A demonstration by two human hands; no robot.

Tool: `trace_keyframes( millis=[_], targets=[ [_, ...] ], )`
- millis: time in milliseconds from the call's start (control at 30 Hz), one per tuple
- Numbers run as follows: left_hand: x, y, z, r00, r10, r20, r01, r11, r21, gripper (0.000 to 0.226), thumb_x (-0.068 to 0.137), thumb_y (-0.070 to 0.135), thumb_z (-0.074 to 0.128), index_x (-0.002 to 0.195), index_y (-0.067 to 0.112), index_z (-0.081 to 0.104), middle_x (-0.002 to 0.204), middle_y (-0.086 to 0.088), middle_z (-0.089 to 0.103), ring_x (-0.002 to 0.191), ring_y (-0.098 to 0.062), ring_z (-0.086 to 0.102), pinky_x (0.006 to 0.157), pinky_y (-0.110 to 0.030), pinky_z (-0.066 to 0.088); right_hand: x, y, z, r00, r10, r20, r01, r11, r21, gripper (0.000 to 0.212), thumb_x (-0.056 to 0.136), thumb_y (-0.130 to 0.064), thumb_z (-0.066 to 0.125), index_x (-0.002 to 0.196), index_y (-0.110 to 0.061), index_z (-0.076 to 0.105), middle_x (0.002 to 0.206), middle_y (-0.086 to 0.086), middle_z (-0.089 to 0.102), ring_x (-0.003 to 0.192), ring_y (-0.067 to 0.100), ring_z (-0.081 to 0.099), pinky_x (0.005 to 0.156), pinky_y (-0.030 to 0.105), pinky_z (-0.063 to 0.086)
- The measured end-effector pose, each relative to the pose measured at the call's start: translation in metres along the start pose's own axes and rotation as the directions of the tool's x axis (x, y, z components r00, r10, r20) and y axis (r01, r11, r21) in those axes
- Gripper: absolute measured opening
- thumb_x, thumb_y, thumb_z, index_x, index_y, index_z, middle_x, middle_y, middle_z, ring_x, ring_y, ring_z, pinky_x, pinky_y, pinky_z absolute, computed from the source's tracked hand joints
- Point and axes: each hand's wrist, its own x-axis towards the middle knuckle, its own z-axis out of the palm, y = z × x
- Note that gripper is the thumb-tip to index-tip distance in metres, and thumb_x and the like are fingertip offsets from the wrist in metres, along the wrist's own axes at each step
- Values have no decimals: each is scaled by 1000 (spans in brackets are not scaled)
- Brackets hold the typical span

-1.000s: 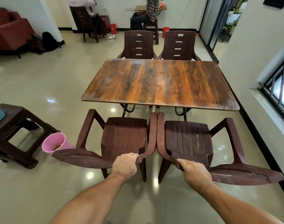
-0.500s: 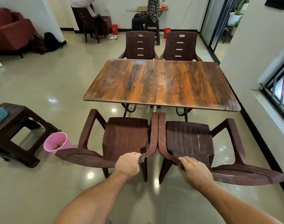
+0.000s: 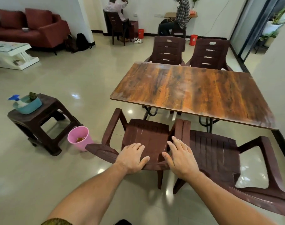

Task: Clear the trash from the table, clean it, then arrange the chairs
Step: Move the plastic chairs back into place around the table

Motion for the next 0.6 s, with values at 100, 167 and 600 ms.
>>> trace_keyframes(
  millis=[100,167,600],
  targets=[
    [-2,-52,-7,997,-76,7,76,997,-2,71,103,61,27,158,16,30,164,-5,31,152,-21,25,122,-41,23,36,-53,16,998,-65,15,64,997,29,73,98,-68,14,155,-26,29,166,1,16,153,18,12,124,42,15],
    [-1,-93,-7,994,-105,26,105,994,7,70,103,62,27,157,18,31,164,-3,32,152,-20,26,122,-41,24,61,-95,33,996,-88,31,86,995,52,69,99,-65,18,154,-25,30,166,1,17,153,19,12,124,43,15],
    [11,-342,-33,986,-18,165,23,999,-29,66,104,58,31,155,17,31,163,-4,31,151,-22,27,121,-44,27,195,-308,114,989,93,115,-106,987,117,58,104,-55,25,152,-25,33,166,2,18,152,21,14,122,43,16]
  ],
)
